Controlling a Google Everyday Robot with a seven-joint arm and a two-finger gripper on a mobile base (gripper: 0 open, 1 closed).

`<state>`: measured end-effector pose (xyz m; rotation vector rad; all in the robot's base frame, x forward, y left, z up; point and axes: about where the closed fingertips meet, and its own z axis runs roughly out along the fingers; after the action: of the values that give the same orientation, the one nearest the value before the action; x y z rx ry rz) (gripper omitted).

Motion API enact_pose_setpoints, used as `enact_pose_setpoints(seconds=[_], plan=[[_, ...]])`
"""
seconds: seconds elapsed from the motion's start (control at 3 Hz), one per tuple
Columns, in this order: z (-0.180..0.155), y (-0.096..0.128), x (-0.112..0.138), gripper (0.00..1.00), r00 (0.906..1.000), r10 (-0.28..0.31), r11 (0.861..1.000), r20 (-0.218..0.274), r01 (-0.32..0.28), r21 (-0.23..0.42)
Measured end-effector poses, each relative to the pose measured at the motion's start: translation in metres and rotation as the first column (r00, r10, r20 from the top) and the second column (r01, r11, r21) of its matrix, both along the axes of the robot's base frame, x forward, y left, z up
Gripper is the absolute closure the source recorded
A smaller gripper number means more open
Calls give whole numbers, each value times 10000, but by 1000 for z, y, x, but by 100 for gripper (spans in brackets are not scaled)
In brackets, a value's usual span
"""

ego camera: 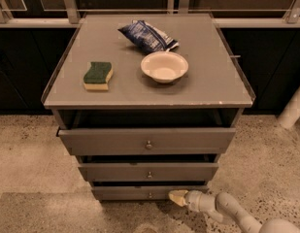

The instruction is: Close bottom drawer

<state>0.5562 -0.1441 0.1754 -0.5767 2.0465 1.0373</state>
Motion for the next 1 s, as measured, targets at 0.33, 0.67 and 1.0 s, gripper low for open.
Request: enact_pose_setpoints(seconds=[0.33, 0.67, 1.0], plan=[[7, -7, 7, 100, 9998, -46, 9994, 196, 39, 334], [7, -6, 4, 100, 9998, -45, 9994, 195, 39, 334], [7, 2, -7, 100, 9994, -328, 9993, -99, 329, 173]])
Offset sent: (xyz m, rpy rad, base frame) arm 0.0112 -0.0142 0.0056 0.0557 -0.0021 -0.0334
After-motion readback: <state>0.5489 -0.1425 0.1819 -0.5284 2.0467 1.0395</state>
